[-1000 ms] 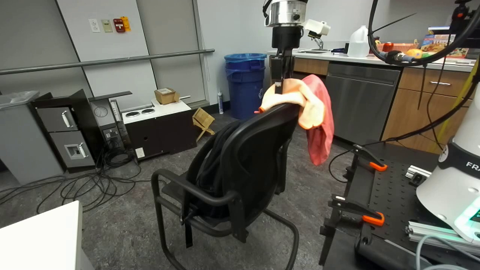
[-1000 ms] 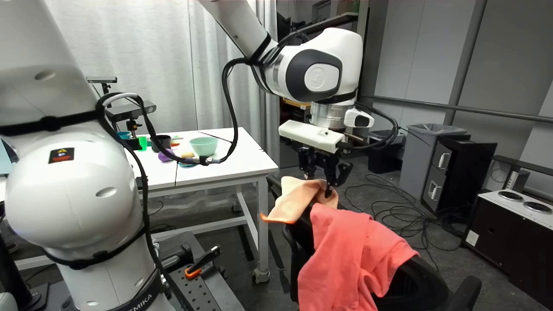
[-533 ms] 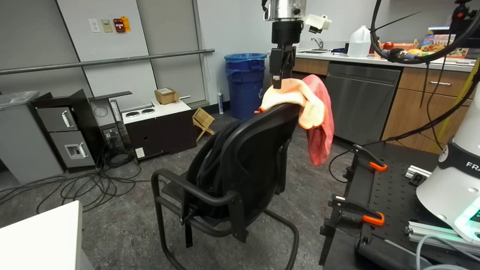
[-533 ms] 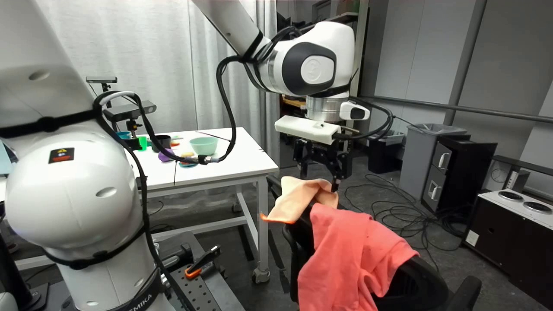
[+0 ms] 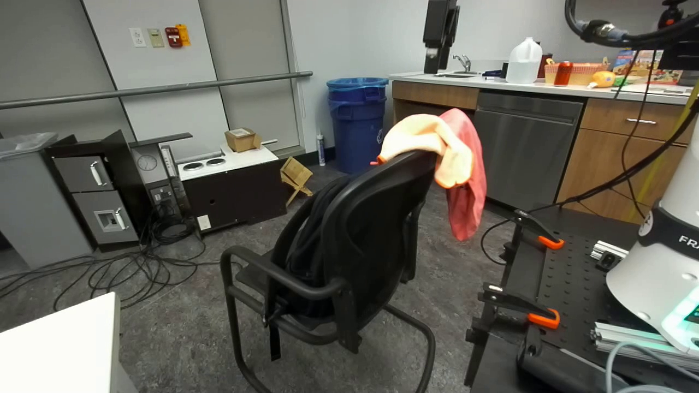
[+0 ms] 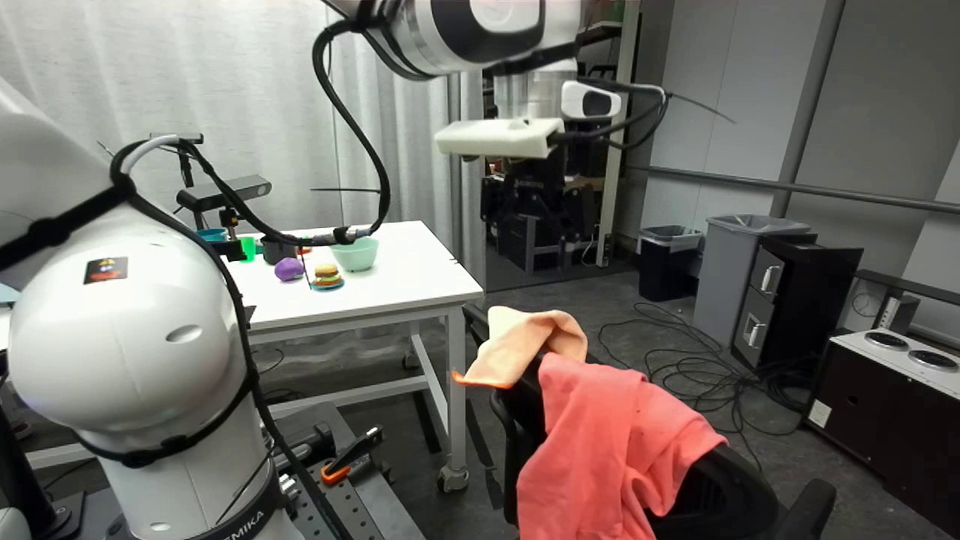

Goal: Pick the cloths and put them on the back rest of the chair

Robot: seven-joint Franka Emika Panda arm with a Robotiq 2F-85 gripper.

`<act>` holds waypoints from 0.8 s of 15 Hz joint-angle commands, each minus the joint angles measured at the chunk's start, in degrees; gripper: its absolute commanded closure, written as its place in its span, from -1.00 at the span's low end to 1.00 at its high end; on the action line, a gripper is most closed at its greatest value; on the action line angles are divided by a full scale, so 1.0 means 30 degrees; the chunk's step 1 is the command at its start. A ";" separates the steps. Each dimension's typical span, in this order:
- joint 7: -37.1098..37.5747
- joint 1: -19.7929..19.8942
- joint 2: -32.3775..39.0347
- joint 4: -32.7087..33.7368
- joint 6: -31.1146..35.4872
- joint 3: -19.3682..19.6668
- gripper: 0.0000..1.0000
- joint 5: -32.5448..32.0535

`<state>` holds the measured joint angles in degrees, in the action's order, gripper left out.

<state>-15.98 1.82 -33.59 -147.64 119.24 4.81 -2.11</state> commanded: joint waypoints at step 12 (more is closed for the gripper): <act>-0.0506 -0.0224 -0.6885 0.0722 -0.5637 0.1198 -1.00 -0.0993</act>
<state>-18.01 1.92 -54.20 -145.58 102.45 7.93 -4.61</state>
